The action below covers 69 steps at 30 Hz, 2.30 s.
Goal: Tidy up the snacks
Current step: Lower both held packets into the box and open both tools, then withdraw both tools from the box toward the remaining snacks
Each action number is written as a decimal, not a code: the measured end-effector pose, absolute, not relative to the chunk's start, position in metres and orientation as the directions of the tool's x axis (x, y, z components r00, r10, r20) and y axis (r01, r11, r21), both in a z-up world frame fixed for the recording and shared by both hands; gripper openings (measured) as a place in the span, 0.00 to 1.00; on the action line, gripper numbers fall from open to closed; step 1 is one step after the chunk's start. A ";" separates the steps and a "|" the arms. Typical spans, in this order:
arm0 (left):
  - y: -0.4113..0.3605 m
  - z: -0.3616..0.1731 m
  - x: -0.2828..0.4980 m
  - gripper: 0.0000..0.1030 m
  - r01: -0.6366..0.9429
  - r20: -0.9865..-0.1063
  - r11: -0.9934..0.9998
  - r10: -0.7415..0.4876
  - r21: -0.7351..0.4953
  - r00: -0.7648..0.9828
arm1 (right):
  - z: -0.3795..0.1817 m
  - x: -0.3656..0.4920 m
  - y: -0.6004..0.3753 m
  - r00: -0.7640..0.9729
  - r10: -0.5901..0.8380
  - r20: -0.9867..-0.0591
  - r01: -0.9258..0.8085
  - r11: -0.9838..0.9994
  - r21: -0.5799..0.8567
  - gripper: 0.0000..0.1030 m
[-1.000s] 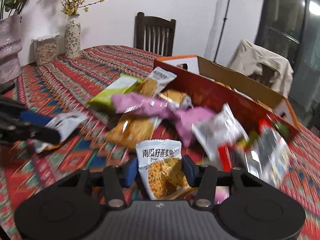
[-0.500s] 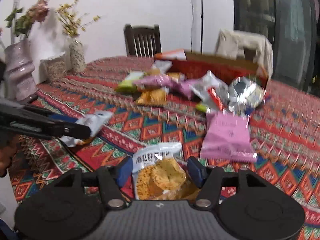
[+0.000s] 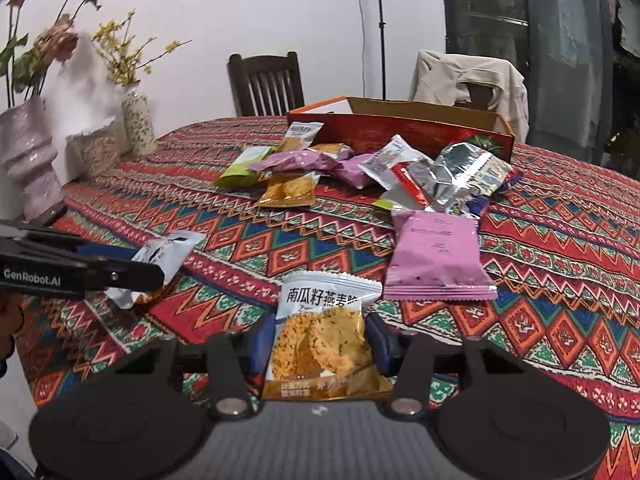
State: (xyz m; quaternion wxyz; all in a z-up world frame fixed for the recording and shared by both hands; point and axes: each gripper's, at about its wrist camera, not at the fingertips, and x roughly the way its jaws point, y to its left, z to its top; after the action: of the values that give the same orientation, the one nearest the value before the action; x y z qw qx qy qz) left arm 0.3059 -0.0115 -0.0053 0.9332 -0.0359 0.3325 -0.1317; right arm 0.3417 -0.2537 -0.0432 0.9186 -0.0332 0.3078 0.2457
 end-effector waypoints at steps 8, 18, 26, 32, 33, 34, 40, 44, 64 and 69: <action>0.007 0.076 0.405 0.40 0.330 -0.473 0.923 -0.385 -0.198 0.793 | 0.026 0.381 -0.267 0.749 0.478 -0.458 -0.508 0.859 0.065 0.45; -0.017 0.077 0.631 0.40 0.178 -0.582 0.977 -0.213 -0.118 0.785 | 0.081 0.598 -0.271 0.783 0.373 -0.498 -0.392 0.917 0.071 0.45; -0.060 0.032 0.742 0.40 0.144 -0.700 0.979 -0.204 -0.145 0.685 | 0.023 0.743 -0.256 0.706 0.177 -0.686 -0.256 0.967 -0.014 0.46; -0.087 0.017 0.762 0.42 0.166 -0.730 0.976 -0.213 -0.138 0.650 | -0.003 0.773 -0.250 0.681 0.081 -0.728 -0.220 0.971 -0.098 0.47; -0.091 0.016 0.764 0.44 0.165 -0.729 0.976 -0.217 -0.144 0.649 | -0.006 0.776 -0.250 0.676 0.074 -0.733 -0.221 0.970 -0.106 0.48; -0.094 0.015 0.765 0.52 0.171 -0.729 0.974 -0.227 -0.152 0.646 | -0.007 0.776 -0.250 0.676 0.070 -0.733 -0.219 0.970 -0.109 0.49; -0.094 0.037 0.749 0.66 0.221 -0.719 0.964 -0.259 -0.149 0.645 | 0.007 0.767 -0.259 0.695 0.076 -0.715 -0.210 0.973 -0.101 0.56; -0.081 0.071 0.720 0.70 0.243 -0.691 0.965 -0.245 -0.103 0.680 | 0.034 0.749 -0.269 0.716 0.102 -0.691 -0.205 0.976 -0.069 0.58; 0.010 0.206 0.408 1.00 0.235 -0.533 0.970 -0.231 -0.062 0.814 | 0.182 0.482 -0.306 0.815 0.242 -0.527 -0.240 0.968 0.073 0.99; 0.039 0.177 0.315 1.00 0.195 -0.470 0.973 -0.232 -0.126 0.852 | 0.183 0.384 -0.309 0.829 0.306 -0.468 -0.306 0.949 0.079 1.00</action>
State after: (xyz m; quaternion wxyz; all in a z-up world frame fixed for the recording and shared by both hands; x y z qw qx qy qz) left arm 0.3155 0.0392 0.1771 0.9615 -0.0370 0.2488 -0.1111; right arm 0.3841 -0.3088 0.1835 0.9563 0.0002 0.2446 0.1600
